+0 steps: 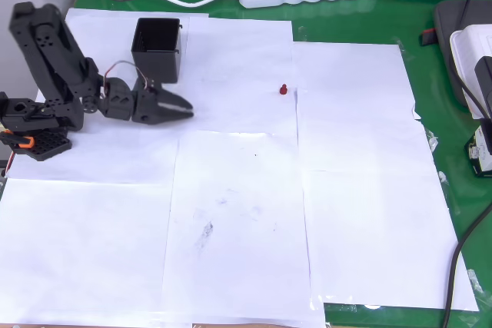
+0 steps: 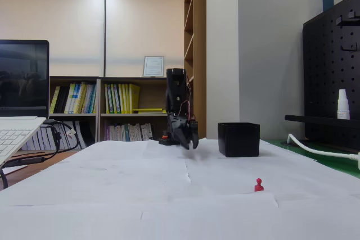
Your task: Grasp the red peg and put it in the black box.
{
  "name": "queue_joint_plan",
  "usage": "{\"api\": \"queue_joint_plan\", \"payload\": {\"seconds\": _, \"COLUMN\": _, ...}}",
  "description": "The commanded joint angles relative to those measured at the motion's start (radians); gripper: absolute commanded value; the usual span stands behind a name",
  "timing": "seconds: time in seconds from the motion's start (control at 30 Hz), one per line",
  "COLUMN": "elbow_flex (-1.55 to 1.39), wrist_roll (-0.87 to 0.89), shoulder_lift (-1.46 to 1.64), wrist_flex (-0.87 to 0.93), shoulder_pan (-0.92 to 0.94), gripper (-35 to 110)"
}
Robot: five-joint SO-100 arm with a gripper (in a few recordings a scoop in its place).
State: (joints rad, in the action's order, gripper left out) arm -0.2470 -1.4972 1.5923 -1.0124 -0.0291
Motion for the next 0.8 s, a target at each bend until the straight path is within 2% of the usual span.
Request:
{"api": "queue_joint_plan", "payload": {"seconds": 0.0, "elbow_flex": -0.169, "wrist_roll": 0.005, "shoulder_lift": 0.118, "wrist_flex": -0.028, "shoulder_pan": 0.015, "gripper": 0}}
{"api": "queue_joint_plan", "payload": {"seconds": 0.6, "elbow_flex": -0.571, "wrist_roll": 0.072, "shoulder_lift": 0.353, "wrist_flex": 0.127, "shoulder_pan": 0.018, "gripper": 0}}
{"api": "queue_joint_plan", "payload": {"seconds": 0.77, "elbow_flex": -0.600, "wrist_roll": 0.074, "shoulder_lift": 0.368, "wrist_flex": 0.127, "shoulder_pan": -0.015, "gripper": 0}}
